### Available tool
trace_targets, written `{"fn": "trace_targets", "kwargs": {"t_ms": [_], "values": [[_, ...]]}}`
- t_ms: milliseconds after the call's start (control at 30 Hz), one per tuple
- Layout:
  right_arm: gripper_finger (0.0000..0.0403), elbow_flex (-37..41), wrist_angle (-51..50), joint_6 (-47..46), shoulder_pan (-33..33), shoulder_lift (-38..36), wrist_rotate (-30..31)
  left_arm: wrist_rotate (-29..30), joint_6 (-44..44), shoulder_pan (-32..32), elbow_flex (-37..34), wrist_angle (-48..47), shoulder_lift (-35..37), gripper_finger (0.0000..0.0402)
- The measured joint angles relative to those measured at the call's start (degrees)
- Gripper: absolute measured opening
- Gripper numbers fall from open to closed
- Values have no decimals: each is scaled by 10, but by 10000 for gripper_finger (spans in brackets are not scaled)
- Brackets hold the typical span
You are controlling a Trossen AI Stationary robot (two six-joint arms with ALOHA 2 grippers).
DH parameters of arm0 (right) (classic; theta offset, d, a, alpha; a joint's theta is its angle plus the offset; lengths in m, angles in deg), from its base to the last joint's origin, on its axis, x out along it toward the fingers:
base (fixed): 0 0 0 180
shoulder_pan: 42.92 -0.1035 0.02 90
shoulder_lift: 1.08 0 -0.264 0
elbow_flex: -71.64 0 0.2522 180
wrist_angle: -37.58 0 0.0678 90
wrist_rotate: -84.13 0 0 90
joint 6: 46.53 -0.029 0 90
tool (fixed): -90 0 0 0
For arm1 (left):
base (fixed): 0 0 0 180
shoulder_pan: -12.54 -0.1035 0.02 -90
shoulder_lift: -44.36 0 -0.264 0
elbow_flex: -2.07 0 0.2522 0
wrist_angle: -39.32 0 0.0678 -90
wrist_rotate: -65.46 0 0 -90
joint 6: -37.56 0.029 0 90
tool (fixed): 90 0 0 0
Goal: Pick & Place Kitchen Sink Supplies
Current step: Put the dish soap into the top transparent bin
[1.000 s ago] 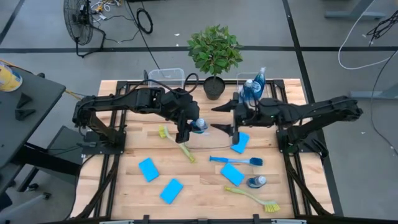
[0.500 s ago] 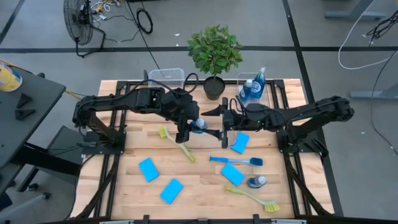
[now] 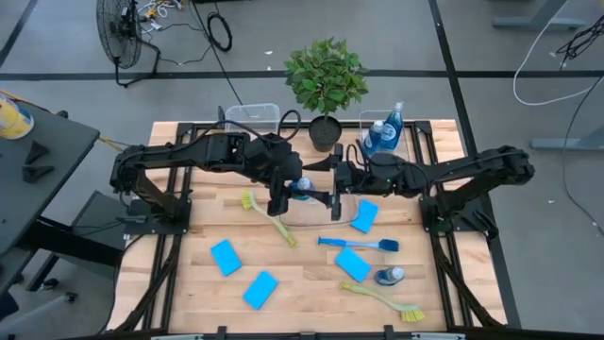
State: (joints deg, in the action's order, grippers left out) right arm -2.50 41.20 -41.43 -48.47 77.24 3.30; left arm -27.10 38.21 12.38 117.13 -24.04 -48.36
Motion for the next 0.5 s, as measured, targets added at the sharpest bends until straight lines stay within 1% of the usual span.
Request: {"fn": "trace_targets", "kwargs": {"t_ms": [200, 267, 333, 500], "values": [[286, 0, 2, 0, 6, 1, -15, 0, 0, 0, 0, 0, 0, 163], [283, 0, 2, -1, 9, 1, -33, 0, 1, 0, 0, 0, 0, 163], [278, 0, 2, 0, 10, 1, -55, 0, 1, 0, 0, 0, 0, 163], [256, 0, 5, -1, 10, 1, -56, -1, 1, 0, 0, 0, 0, 163]]}}
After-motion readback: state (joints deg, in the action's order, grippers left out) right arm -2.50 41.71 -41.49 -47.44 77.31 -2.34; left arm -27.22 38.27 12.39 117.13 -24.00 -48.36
